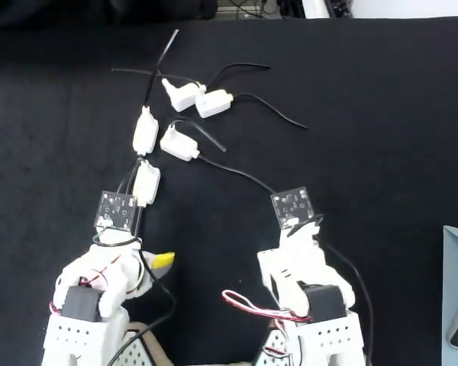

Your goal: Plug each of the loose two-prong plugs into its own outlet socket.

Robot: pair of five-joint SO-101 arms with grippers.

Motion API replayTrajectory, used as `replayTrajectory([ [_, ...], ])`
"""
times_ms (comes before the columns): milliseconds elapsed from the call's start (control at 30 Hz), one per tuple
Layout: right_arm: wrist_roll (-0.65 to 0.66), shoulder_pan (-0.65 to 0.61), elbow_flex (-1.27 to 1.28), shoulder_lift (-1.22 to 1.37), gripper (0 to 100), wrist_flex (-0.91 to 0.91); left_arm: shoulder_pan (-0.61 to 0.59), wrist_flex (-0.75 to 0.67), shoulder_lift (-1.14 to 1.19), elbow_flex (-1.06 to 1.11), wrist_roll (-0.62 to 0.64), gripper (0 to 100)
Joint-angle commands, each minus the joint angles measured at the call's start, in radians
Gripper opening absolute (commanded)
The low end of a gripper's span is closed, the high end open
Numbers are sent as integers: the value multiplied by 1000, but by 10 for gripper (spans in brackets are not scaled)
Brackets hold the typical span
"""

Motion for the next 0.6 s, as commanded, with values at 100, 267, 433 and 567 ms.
replayTrajectory([
  [100,-98,11,-2,-81,15,8,4,0,-8,19,8,332],
  [267,-120,11,-2,-81,14,8,4,0,-8,19,8,332],
  [433,-117,11,-2,-81,14,8,4,0,-8,19,8,332],
  [567,-115,11,-2,-81,14,8,4,0,-8,19,8,332],
])
